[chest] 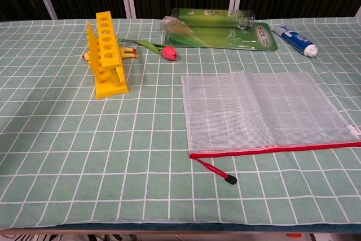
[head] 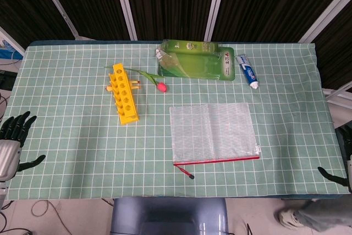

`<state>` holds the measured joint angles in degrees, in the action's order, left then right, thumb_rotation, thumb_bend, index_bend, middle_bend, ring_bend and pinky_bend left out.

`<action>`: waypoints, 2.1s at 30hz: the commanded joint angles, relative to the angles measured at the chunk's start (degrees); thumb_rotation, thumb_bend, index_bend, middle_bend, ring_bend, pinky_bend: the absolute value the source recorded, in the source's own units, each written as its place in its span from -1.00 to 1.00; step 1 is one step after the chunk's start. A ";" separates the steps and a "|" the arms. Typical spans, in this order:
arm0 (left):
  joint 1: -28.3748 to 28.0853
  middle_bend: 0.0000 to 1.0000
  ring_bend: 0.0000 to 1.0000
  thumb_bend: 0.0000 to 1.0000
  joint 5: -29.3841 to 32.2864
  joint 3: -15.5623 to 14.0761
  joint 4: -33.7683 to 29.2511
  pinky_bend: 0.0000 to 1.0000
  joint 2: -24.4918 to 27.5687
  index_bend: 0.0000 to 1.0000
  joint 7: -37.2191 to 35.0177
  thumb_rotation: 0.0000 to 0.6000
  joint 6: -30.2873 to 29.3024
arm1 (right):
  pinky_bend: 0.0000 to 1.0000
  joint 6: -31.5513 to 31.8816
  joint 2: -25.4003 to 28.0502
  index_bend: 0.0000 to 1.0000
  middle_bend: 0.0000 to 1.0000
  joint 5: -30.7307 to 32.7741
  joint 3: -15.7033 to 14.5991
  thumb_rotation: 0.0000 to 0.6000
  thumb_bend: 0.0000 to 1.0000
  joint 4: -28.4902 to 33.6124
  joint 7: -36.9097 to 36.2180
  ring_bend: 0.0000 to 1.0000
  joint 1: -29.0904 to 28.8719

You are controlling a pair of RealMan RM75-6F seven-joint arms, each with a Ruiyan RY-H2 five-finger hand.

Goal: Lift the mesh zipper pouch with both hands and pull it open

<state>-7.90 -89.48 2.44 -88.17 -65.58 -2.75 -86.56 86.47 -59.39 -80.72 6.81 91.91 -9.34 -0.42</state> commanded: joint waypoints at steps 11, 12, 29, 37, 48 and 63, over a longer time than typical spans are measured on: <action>-0.02 -1.00 -1.00 -0.95 -0.04 0.00 0.12 -1.00 -0.13 -1.00 0.04 1.00 0.01 | -0.50 0.24 0.09 -1.00 -1.00 -1.07 -0.16 1.00 -0.83 0.33 -0.02 -1.00 -0.20; -0.06 -1.00 -1.00 -0.95 -0.01 0.02 0.12 -1.00 -0.18 -1.00 0.09 1.00 0.08 | -0.50 0.40 0.13 -1.00 -1.00 -1.29 -0.10 1.00 -0.83 0.49 -0.05 -1.00 -0.24; -0.72 -1.00 -1.00 -0.95 2.11 0.68 -0.53 -1.00 -1.06 -1.00 3.31 1.00 1.88 | 0.54 -9.10 5.37 -0.79 0.50 -2.57 4.96 1.00 -0.69 18.67 1.71 0.59 -10.53; -0.91 -1.00 -1.00 -0.95 3.52 0.86 -1.12 -1.00 -1.19 -1.00 4.62 1.00 3.01 | 0.88 -19.88 2.74 -0.31 0.98 2.39 7.07 1.00 -0.56 26.71 13.66 1.00 -20.09; -1.14 -1.00 -1.00 -0.95 5.05 1.00 -1.82 -1.00 -1.05 -1.00 6.18 1.00 4.31 | 0.96 -27.73 -15.25 -0.11 1.00 16.14 4.04 1.00 -0.52 26.77 32.75 1.00 -31.34; -1.58 -1.00 -1.00 -0.95 4.82 0.75 -1.49 -1.00 -0.70 -1.00 4.76 1.00 5.30 | 0.96 -21.50 -34.91 -0.05 1.00 27.04 -0.09 1.00 -0.53 17.08 44.55 1.00 -35.18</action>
<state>-9.46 -84.64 3.23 -89.68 -66.31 2.07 -81.33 63.92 -92.73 -54.68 7.39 110.32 34.60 -35.40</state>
